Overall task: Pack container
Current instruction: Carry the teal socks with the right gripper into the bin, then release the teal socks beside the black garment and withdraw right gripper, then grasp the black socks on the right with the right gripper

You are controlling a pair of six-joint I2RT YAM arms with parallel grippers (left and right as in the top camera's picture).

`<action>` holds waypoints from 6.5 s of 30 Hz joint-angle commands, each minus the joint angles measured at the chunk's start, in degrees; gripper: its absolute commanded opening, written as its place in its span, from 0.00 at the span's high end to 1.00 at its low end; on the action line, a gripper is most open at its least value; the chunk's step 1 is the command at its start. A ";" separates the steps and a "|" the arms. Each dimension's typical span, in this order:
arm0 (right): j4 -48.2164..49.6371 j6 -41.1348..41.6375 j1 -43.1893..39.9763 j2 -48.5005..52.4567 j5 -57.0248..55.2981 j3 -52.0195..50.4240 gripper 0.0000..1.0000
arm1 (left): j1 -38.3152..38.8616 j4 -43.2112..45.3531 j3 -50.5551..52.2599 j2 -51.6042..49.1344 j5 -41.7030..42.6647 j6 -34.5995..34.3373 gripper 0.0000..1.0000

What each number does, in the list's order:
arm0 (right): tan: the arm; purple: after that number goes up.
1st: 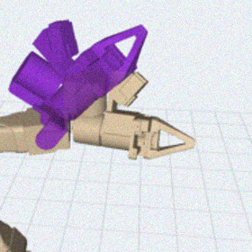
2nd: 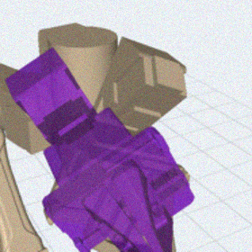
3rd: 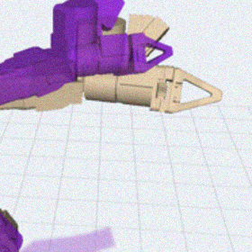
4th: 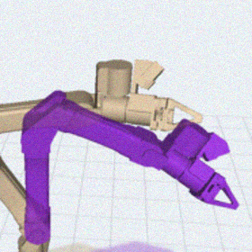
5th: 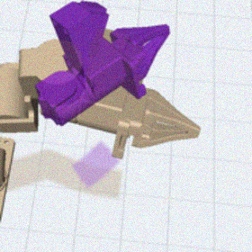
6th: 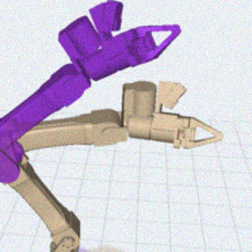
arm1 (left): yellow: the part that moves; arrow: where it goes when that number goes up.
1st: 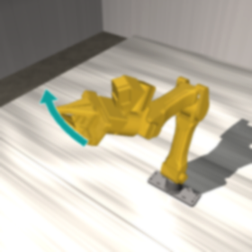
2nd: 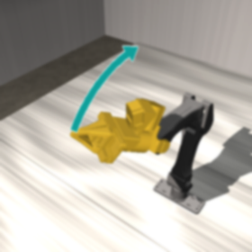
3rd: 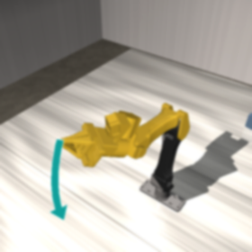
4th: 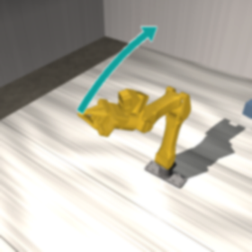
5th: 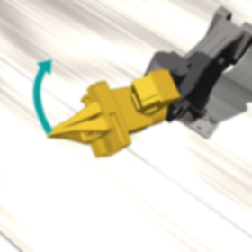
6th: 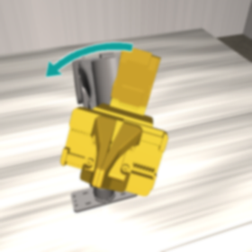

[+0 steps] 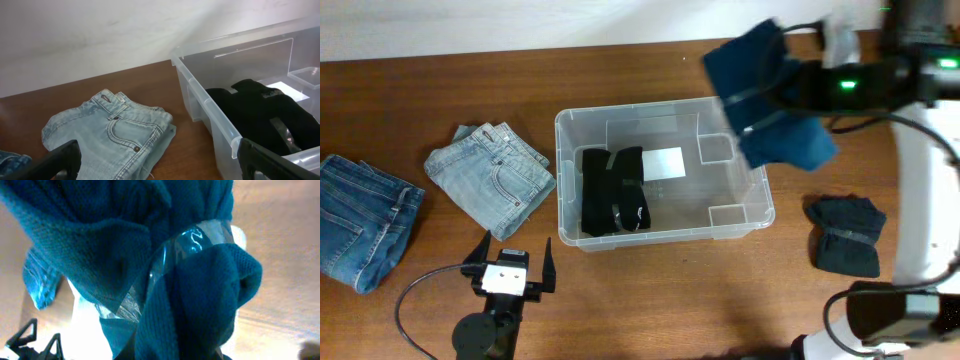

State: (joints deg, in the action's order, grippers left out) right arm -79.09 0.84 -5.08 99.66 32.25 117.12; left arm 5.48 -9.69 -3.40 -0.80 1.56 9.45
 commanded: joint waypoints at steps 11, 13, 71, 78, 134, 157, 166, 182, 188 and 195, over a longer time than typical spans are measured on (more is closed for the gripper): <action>1.92 24.15 17.14 9.88 -15.15 0.42 0.96 | -0.28 0.17 0.63 0.39 0.61 0.94 0.01; 1.99 24.83 18.88 11.69 -15.28 0.42 0.96 | -0.28 0.17 0.63 0.39 0.61 0.94 0.01; -2.27 13.90 15.45 7.72 -21.16 9.42 0.01 | -0.28 0.17 0.63 0.39 0.61 0.94 0.01; -11.34 13.09 1.49 3.65 -25.03 16.31 0.01 | -0.28 0.17 0.63 0.39 0.61 0.94 0.01; -0.22 3.85 -42.21 5.38 -5.90 -40.72 0.96 | -0.28 0.17 0.63 0.39 0.61 0.94 0.01; 30.99 9.07 -36.30 5.40 -11.52 -57.33 0.96 | -0.28 0.17 0.63 0.39 0.61 0.94 0.01; 36.24 5.25 -22.64 5.40 -15.39 -51.17 0.96 | -0.28 0.17 0.63 0.39 0.61 0.94 0.00; 12.70 3.45 -28.89 5.44 -15.30 -29.94 0.39 | -0.28 0.17 0.63 0.39 0.61 0.94 0.01; 16.79 5.42 -36.59 5.51 -14.71 -33.94 0.10 | -0.28 0.17 0.63 0.39 0.61 0.94 0.01; 24.85 5.44 -37.33 5.57 -11.32 -40.96 0.09 | -0.28 0.17 0.63 0.39 0.61 0.94 0.01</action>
State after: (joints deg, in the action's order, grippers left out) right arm -56.97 6.02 -42.65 104.99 18.37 79.53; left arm 5.48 -9.69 -3.31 -0.78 1.56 9.47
